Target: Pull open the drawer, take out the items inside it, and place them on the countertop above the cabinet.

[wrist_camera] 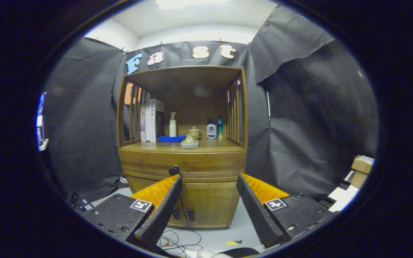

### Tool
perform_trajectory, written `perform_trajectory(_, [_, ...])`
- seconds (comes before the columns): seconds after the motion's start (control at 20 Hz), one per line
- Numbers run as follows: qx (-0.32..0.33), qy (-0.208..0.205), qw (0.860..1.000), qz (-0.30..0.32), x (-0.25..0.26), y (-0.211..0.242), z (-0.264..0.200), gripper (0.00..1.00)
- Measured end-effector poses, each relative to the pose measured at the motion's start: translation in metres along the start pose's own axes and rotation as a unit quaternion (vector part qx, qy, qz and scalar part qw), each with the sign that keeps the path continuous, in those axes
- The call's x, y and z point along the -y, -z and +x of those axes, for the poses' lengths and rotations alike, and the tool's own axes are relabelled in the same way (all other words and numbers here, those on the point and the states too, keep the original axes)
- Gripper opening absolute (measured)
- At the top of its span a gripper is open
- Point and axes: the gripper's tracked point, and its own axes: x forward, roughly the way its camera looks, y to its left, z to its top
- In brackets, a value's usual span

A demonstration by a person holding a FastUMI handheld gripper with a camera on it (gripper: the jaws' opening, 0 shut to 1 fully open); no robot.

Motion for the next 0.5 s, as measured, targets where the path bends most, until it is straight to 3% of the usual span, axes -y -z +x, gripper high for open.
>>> perform_trajectory(0.5, [-0.011,0.001,1.000,0.005,0.0032,0.0061,0.0046,0.99])
